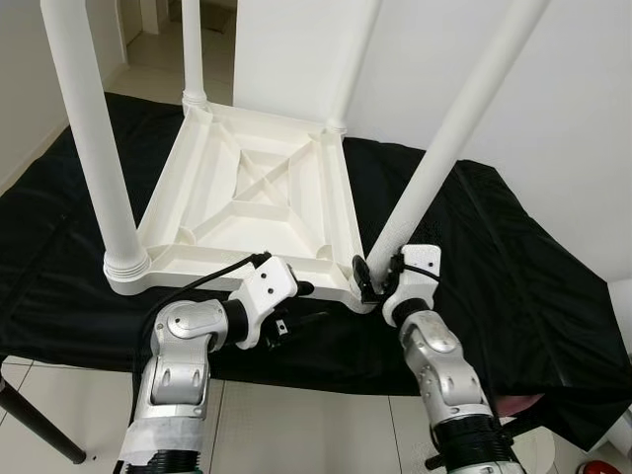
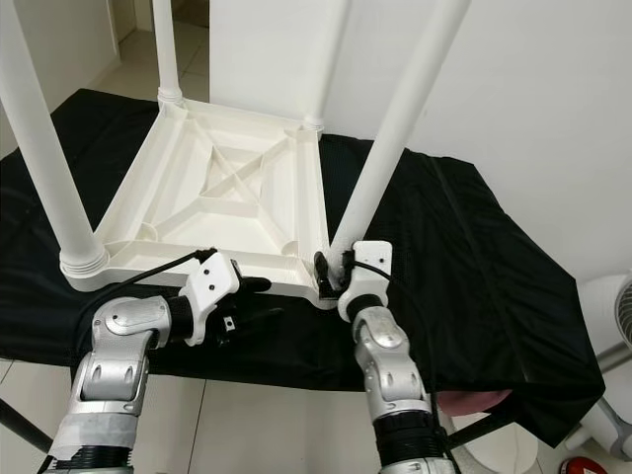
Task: Building children table
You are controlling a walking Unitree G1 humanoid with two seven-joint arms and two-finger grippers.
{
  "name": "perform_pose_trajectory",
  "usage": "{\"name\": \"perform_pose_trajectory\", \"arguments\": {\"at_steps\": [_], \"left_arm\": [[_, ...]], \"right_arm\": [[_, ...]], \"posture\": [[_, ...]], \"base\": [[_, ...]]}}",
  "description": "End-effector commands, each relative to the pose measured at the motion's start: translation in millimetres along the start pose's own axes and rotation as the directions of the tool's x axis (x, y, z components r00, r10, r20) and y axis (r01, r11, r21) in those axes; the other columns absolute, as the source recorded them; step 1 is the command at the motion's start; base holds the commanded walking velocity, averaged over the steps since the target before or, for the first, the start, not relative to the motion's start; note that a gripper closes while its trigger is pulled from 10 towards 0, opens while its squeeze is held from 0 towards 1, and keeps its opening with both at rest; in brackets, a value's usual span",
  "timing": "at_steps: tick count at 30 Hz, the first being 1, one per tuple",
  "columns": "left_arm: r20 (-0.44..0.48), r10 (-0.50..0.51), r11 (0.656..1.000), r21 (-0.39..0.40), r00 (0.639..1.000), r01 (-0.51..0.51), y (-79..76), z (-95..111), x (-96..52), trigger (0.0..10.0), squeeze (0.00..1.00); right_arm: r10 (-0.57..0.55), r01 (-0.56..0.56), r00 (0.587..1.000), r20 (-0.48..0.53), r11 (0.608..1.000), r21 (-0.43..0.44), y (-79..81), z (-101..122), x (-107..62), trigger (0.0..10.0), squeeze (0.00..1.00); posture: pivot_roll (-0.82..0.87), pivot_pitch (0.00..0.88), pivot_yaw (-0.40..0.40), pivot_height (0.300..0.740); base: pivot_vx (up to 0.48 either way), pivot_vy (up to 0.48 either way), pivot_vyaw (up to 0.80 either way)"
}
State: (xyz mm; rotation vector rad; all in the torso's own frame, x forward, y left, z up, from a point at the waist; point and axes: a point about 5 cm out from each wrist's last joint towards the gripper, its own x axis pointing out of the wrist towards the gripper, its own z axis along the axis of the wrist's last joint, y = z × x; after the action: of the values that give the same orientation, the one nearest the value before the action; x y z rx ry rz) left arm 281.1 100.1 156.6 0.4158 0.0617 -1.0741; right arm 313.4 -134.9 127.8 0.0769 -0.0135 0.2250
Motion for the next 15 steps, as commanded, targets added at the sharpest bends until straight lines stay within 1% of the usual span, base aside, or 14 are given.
{"name": "perform_pose_trajectory", "arguments": {"at_steps": [1,2,3,4,5,6,7,8,9,10,12,14,15], "left_arm": [[0.002,0.365,0.931,-0.002,0.931,-0.365,16.8,0.0,0.6,10.0,0.00],[0.002,0.365,0.931,-0.002,0.931,-0.365,16.8,0.0,0.6,10.0,0.00],[0.002,0.367,0.930,-0.001,0.930,-0.367,16.7,0.0,0.3,10.0,0.00],[0.002,0.366,0.931,0.001,0.931,-0.366,16.8,-0.2,0.2,10.0,0.00],[0.002,0.366,0.931,0.001,0.931,-0.366,16.8,-0.2,0.2,10.0,0.00],[0.002,0.365,0.931,0.002,0.931,-0.365,16.5,-0.1,-0.2,10.0,0.00],[0.003,0.362,0.932,0.005,0.932,-0.362,16.4,0.1,-0.5,10.0,0.00],[0.003,0.362,0.932,0.005,0.932,-0.362,16.4,0.1,-0.5,10.0,0.00],[0.002,0.360,0.933,0.007,0.933,-0.360,17.4,0.0,-0.4,10.0,0.00],[0.002,0.359,0.933,0.009,0.934,-0.359,17.6,0.2,-0.8,10.0,0.00],[0.002,0.359,0.933,0.009,0.934,-0.359,17.6,0.2,-0.8,10.0,0.00],[0.001,0.356,0.934,0.014,0.935,-0.356,19.5,0.5,-1.5,10.0,0.00],[0.001,0.355,0.935,0.016,0.935,-0.355,20.2,0.6,-1.7,10.0,0.00]], "right_arm": [[0.045,-0.045,0.999,0.010,0.999,-0.007,-12.0,2.3,-2.6,10.0,1.00],[0.045,-0.045,0.999,0.010,0.999,-0.007,-12.0,2.3,-2.6,10.0,1.00],[0.120,-0.119,0.993,0.007,0.992,-0.030,-15.7,3.4,-2.7,10.0,0.00],[0.201,-0.201,0.980,0.000,0.978,-0.050,-16.9,3.7,-2.6,10.0,0.00],[0.201,-0.201,0.980,0.000,0.978,-0.050,-16.9,3.7,-2.6,10.0,0.00],[0.274,-0.274,0.962,-0.006,0.959,-0.075,-17.1,3.8,-3.1,10.0,0.00],[0.339,-0.339,0.941,-0.019,0.937,-0.080,-17.2,2.7,-2.5,10.0,0.00],[0.339,-0.339,0.941,-0.019,0.937,-0.080,-17.2,2.7,-2.5,10.0,0.00],[0.380,-0.380,0.925,-0.026,0.921,-0.086,-17.2,2.3,-1.0,10.0,0.00],[0.434,-0.437,0.900,-0.045,0.895,-0.087,-16.3,0.4,0.6,10.0,0.00],[0.434,-0.437,0.900,-0.045,0.895,-0.087,-16.3,0.4,0.6,10.0,0.00],[0.496,-0.503,0.864,-0.089,0.857,-0.109,-14.1,-3.5,10.5,10.0,0.00],[0.511,-0.521,0.853,-0.105,0.845,-0.119,-13.1,-4.6,13.8,10.0,0.00]], "posture": [[0.10,0.000,-0.188,0.740],[0.10,0.000,-0.188,0.740],[0.10,0.000,-0.186,0.740],[0.10,0.000,-0.182,0.740],[0.10,0.000,-0.182,0.740],[0.10,0.000,-0.182,0.740],[0.10,0.000,-0.179,0.740],[0.10,0.000,-0.179,0.740],[0.10,0.000,-0.173,0.740],[0.10,0.000,-0.173,0.740],[0.10,0.000,-0.173,0.740],[0.11,0.000,-0.165,0.740],[0.11,0.000,-0.165,0.740]], "base": [[0.000,0.000,0.00],[0.000,0.000,0.00],[0.000,0.000,0.00],[0.000,0.000,0.00],[0.000,0.000,0.00],[0.000,0.000,0.00],[0.000,0.000,0.00],[0.000,0.000,0.00],[0.000,0.000,0.00],[0.000,0.000,0.00],[0.000,0.000,0.00],[0.000,0.000,0.00],[0.000,0.000,0.00]]}}
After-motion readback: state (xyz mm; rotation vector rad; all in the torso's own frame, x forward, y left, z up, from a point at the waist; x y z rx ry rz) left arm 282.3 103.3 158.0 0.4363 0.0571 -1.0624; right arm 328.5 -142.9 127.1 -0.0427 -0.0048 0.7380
